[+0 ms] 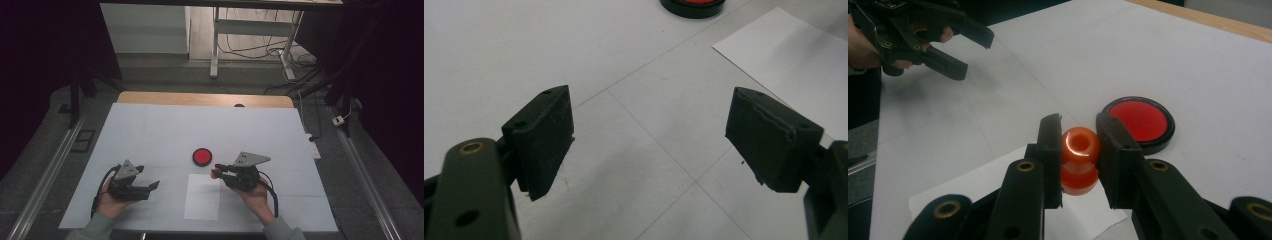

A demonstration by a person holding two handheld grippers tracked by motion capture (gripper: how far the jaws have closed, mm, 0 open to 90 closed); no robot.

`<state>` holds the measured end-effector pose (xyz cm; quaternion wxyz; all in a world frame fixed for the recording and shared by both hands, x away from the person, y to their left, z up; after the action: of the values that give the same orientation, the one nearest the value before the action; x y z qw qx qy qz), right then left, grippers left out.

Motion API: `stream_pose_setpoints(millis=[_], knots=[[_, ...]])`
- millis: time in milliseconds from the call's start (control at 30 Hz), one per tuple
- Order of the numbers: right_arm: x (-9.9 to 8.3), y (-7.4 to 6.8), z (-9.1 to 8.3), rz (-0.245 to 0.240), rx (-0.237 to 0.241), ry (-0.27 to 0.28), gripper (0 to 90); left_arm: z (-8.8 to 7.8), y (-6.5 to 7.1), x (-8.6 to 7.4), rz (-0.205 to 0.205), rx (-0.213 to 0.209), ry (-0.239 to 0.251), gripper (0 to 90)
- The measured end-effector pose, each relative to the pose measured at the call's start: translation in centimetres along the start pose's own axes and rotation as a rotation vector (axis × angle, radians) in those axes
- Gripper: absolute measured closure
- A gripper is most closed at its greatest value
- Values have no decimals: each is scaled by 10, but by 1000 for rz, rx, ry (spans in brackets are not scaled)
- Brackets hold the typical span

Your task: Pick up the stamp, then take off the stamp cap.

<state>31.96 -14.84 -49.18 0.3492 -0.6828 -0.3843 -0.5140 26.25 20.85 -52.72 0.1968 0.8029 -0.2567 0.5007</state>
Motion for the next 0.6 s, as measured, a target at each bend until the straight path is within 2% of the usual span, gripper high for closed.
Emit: stream_pose_setpoints(millis=[600], knots=[[3,-1,-2,-7,-1,10,729,-1,0,2,3,6,10,199]])
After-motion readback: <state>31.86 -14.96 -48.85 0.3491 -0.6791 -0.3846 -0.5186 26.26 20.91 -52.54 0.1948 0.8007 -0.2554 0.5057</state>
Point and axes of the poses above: each handheld gripper's, and its own axes: z roughly forward along the jaws, x roughly out of its top, y roughly to its right, the point moved 1 cm from there along z, roughly forward along the jaws, and after that the axes turned 14 degrees about y, right-handed, at the moved point
